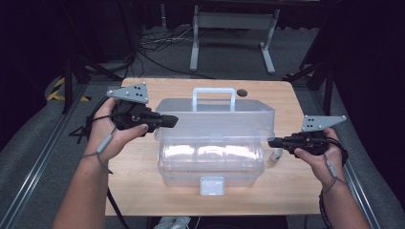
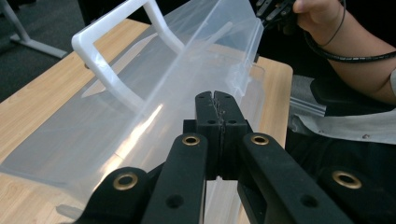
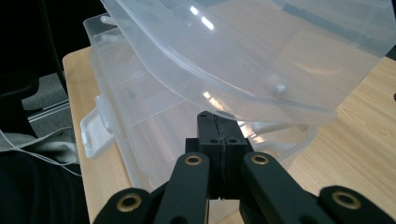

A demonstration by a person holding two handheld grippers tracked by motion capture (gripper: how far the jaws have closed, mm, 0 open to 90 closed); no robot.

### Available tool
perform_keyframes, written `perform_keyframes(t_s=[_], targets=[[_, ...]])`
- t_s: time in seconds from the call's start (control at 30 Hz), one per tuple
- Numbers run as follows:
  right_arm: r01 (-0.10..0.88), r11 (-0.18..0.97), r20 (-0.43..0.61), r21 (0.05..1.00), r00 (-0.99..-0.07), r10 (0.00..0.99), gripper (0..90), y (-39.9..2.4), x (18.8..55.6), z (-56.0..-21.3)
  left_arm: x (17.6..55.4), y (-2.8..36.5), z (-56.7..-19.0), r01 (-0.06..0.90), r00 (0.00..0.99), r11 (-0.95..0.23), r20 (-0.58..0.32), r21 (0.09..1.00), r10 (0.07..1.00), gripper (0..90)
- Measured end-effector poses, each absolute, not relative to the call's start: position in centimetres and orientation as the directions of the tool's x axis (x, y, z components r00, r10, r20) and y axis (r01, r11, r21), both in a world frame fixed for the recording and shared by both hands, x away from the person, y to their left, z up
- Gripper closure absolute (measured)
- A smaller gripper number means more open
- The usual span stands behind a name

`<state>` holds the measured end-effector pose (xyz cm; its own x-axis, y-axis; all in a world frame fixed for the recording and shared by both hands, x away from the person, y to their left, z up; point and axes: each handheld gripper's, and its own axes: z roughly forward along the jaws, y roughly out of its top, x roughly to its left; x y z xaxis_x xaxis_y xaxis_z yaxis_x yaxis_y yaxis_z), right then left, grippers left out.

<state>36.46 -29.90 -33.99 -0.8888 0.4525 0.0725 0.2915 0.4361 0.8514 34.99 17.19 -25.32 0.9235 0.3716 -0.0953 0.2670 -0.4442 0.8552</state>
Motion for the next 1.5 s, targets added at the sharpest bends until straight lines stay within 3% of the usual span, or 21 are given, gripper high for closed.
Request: perform_keyframes(t_s=[0.33,0.97,1.5], targets=[[0.295,0.397,0.072,0.869,-0.870,0.489,90.0,-29.7,37.1,-33.0,34.0,17.2,-26.9,0.264,0.931,-0.427,-0.113,0.865,0.347,90.0],[0.300,0.352,0.093,0.886,-0.861,0.501,90.0,-29.8,37.5,-33.1,34.3,17.7,-30.9,0.332,0.873,-0.434,-0.098,0.838,0.477,90.0],[0.302,0.354,0.089,0.885,-0.857,0.507,90.0,-29.7,37.3,-33.5,34.9,18.3,-32.6,0.376,0.847,-0.396,-0.137,0.838,0.513,90.0]])
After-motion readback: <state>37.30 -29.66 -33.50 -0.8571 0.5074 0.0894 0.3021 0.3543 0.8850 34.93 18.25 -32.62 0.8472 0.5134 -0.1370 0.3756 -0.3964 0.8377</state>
